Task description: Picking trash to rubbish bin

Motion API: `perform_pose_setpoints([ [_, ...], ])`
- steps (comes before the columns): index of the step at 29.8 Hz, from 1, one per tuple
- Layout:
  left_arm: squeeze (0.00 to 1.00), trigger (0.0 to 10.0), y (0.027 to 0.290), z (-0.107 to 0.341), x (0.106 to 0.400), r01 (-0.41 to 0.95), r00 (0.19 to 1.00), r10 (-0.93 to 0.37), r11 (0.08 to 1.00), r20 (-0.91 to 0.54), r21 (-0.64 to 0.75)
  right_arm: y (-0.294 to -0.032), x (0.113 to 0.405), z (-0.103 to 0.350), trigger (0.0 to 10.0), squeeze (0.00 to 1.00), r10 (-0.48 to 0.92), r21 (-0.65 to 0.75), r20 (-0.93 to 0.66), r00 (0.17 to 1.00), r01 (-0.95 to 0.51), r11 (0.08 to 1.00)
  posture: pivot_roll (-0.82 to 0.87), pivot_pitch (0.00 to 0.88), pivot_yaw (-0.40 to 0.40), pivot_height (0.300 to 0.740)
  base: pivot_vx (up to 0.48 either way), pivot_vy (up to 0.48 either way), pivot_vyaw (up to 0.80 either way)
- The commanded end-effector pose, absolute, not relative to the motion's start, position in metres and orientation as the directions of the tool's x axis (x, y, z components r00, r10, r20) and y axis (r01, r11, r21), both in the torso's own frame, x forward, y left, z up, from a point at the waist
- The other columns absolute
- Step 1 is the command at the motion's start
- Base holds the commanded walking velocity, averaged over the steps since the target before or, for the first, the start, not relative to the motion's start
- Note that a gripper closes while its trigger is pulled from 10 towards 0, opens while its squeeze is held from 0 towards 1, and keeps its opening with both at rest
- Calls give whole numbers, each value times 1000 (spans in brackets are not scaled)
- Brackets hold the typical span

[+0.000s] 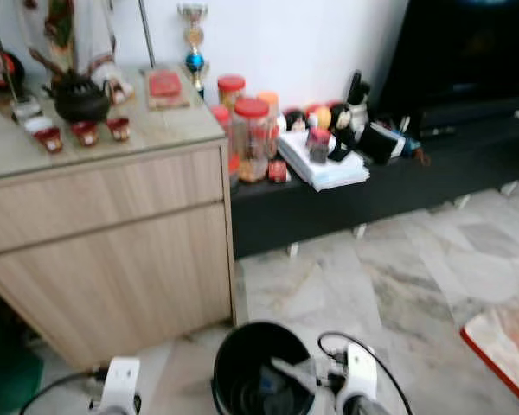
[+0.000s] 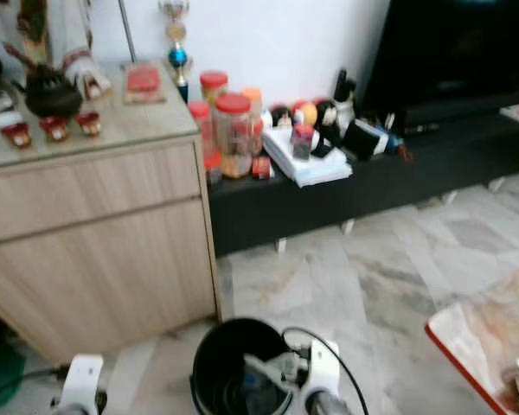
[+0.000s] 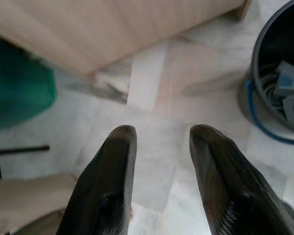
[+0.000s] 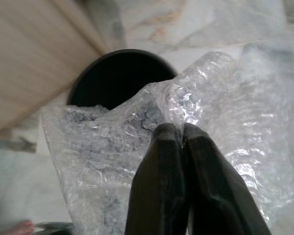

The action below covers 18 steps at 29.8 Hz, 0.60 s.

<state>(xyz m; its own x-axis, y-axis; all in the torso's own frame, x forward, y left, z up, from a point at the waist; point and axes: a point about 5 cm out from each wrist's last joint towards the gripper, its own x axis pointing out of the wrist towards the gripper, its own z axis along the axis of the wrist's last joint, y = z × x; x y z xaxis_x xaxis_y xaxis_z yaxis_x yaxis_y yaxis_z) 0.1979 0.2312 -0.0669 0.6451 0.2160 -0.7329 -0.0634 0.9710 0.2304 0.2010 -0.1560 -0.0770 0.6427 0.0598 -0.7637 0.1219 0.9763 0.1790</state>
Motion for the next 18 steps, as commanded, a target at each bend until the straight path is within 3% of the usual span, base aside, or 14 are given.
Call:
perform_pose_setpoints([
  [1,0,10000,229,-68,197,-68,640,215,972,-738,224,-159,204,-75,10000,0,52,167,-758,651,116,979,42,0,8,740,315,0,0],
  [8,0,10000,229,-67,198,-71,647,214,972,-732,222,-156,208,-73,10000,0,65,172,-751,657,100,980,42,0,8,740,310,0,0],
  [18,0,10000,218,-56,220,-48,715,135,988,-686,144,-121,231,-58,10000,0,268,217,-702,659,-161,963,46,0,2,740,0,0,0],
])
